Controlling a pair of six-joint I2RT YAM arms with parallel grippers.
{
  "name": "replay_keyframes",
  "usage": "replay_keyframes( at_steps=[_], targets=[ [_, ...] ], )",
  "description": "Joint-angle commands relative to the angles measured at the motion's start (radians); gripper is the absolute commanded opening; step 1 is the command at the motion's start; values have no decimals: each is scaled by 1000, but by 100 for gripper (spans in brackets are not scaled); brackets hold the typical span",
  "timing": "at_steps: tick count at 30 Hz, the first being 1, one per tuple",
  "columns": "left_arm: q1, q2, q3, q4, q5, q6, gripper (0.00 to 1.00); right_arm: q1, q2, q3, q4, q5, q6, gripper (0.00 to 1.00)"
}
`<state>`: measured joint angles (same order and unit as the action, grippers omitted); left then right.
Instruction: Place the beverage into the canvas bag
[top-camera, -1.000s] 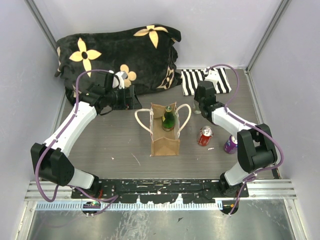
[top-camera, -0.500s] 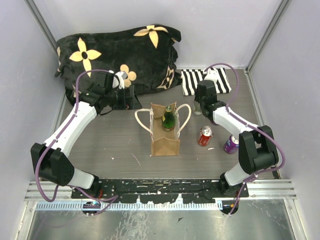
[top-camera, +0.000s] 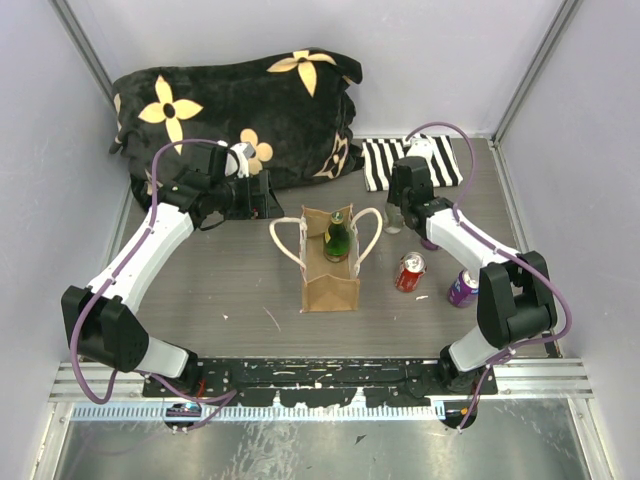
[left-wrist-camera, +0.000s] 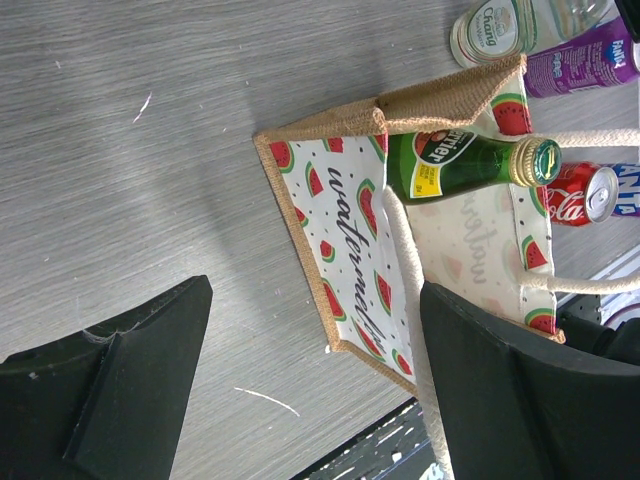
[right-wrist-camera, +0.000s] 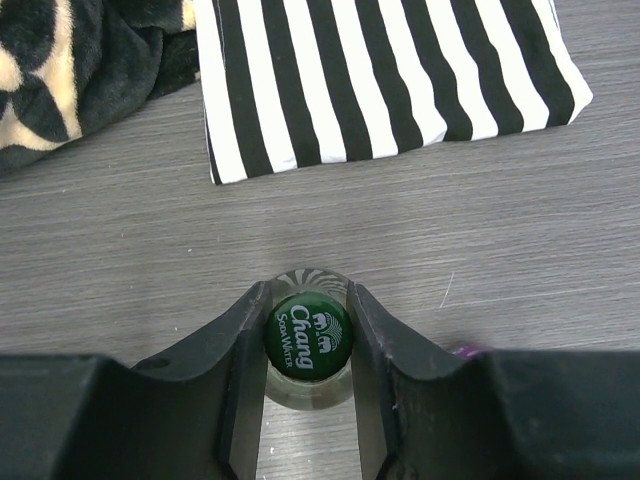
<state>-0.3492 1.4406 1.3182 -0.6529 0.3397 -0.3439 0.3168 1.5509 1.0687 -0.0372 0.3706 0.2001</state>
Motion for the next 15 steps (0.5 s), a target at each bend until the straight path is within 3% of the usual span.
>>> replay_keyframes(
  at_steps=[1,15],
  targets=[
    [3,-16,-11,28,14,-3,92,-4,-91,80,128,6,-3,1],
    [3,-27,-22,32,17,-8,92,-3,-136,97,131,12,-2,1]
  ],
)
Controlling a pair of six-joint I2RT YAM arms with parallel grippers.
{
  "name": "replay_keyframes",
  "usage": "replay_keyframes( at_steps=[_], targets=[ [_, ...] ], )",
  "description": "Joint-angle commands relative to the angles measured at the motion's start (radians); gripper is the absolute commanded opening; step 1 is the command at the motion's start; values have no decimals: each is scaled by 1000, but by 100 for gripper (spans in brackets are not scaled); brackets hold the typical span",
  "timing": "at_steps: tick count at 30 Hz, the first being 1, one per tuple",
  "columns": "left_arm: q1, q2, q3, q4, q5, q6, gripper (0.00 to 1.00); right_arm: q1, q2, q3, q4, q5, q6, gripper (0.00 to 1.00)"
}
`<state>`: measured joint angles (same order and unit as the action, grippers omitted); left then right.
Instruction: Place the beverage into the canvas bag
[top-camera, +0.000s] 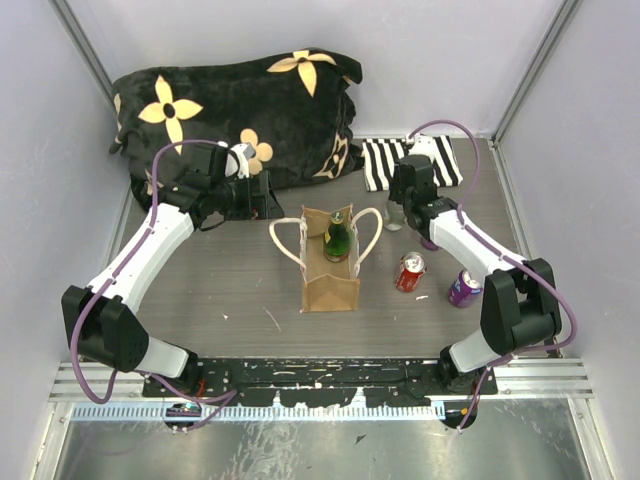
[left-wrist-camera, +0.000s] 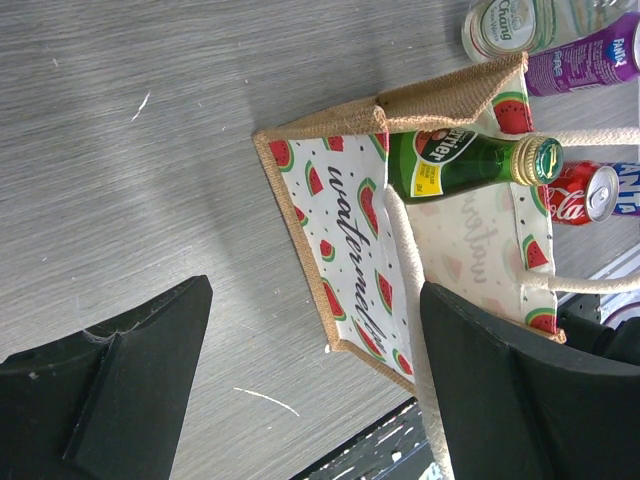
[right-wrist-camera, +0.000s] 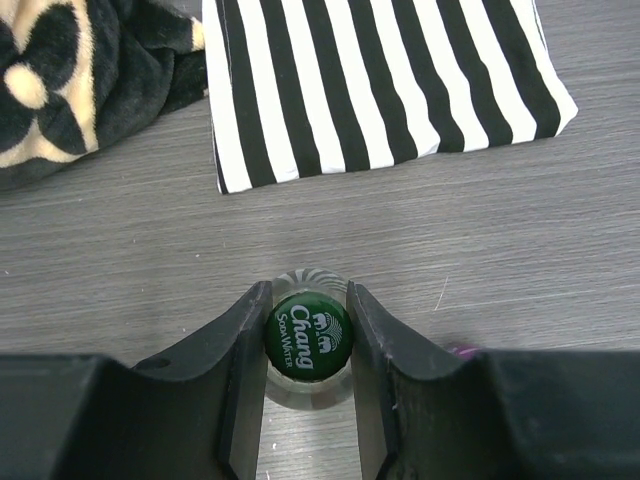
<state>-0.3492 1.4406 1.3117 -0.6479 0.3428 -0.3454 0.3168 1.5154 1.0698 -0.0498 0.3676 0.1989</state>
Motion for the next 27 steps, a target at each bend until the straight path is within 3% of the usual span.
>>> replay_keyframes(
  at_steps=[1,14,27],
  targets=[
    [3,-28,-18,26,13,-6,93,-4,-103,99,142,13,0,1],
    [2,-33,-23,27,17,-7,92,7,-138,194,122,-30,38,1],
    [3,-31,-28,30,20,-9,92,153,-101,380,111,-37,15,1]
  ],
)
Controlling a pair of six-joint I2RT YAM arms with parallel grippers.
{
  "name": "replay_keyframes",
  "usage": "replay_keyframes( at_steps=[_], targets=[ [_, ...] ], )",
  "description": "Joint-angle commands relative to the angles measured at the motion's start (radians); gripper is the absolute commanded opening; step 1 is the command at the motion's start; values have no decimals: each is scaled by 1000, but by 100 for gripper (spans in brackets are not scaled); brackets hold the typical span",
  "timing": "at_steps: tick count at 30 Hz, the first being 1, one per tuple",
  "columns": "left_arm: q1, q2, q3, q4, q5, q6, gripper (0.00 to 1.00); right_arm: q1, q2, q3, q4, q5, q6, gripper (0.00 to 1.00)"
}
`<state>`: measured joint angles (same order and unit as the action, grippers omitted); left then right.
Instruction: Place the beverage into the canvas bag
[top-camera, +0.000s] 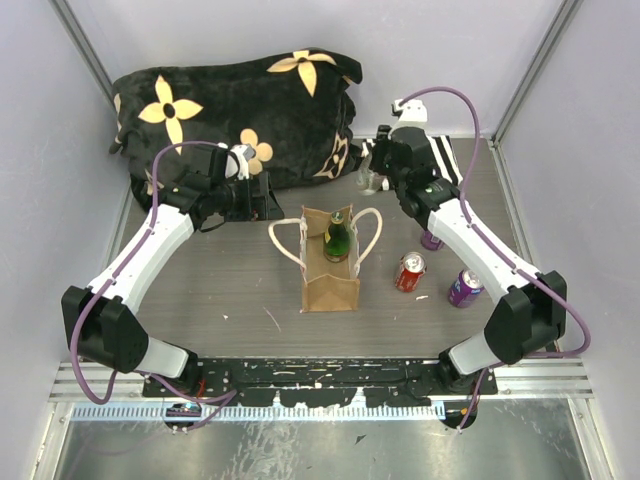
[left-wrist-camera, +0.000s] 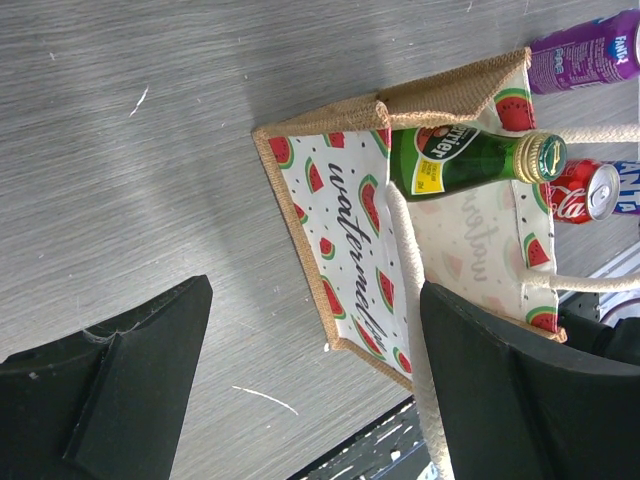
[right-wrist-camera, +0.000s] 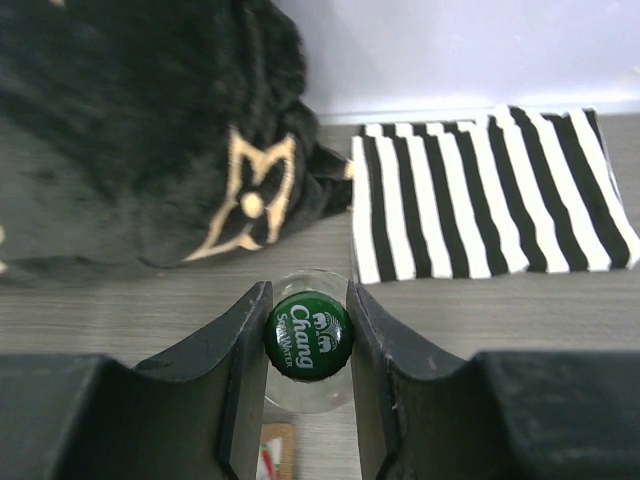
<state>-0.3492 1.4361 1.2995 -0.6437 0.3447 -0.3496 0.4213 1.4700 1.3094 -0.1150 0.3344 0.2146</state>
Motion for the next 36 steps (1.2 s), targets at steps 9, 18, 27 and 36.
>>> replay_keyframes(
  at_steps=[9,18,27,36],
  targets=[
    [2,-29,-19,24,16,-3,92,150,-22,260,180,-37,-1,1],
    [3,-24,-17,25,16,-5,92,272,-12,282,147,-22,-26,1],
    [2,-26,-30,28,15,-5,92,357,-55,206,134,18,3,1],
    [3,-22,-30,31,17,-8,92,444,-102,134,96,89,25,1]
  ],
)
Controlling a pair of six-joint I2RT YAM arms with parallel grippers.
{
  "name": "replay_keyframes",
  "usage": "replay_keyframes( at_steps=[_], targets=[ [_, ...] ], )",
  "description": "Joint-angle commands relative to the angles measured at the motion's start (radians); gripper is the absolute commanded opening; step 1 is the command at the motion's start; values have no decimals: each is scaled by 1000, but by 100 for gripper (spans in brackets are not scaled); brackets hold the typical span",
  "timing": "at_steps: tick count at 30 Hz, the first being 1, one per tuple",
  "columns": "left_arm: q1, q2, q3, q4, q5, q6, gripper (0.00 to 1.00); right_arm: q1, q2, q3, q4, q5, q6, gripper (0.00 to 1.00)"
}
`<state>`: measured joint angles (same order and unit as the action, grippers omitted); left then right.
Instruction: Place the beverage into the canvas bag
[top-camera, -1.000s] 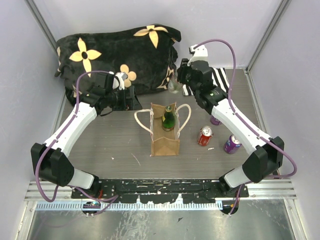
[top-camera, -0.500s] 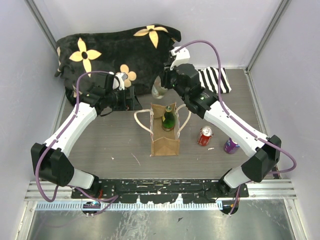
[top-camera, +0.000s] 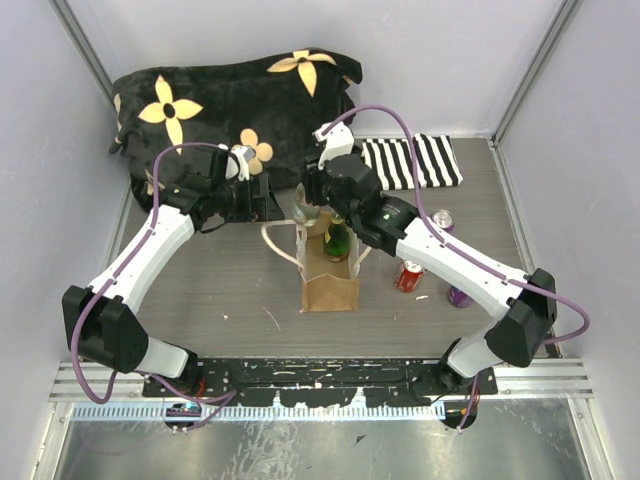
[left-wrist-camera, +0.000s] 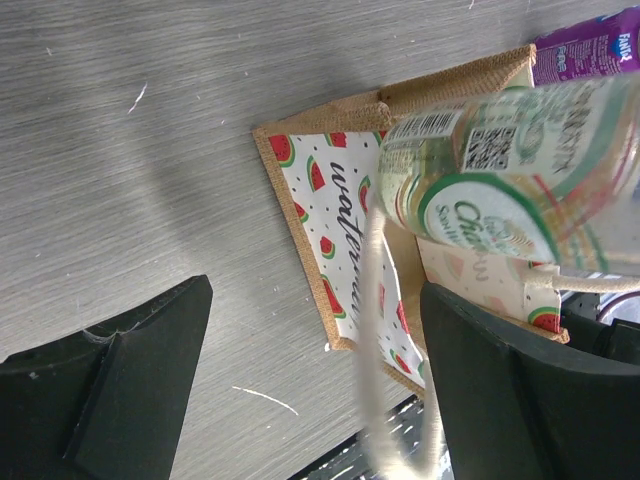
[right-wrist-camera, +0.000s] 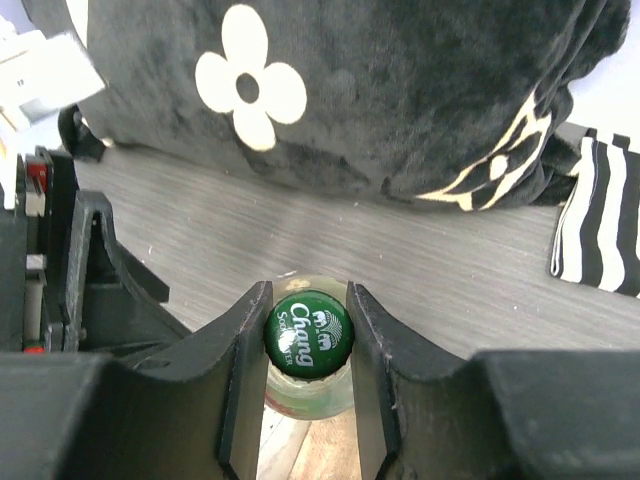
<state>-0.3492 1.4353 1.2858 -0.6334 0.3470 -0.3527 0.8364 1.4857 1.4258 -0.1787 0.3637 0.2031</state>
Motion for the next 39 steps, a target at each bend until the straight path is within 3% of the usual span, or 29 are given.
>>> replay_keyframes(
  at_steps=[1,22,39],
  targets=[
    [2,-21,-16,21,15,-6,92,36,-124,10,156,71,39,1],
    [3,-29,-24,20,14,-13,92,76,-199,-103,111,152,74,1],
    [3,-41,-27,17,14,-15,92,76,-118,-203,255,187,55,1]
  ],
)
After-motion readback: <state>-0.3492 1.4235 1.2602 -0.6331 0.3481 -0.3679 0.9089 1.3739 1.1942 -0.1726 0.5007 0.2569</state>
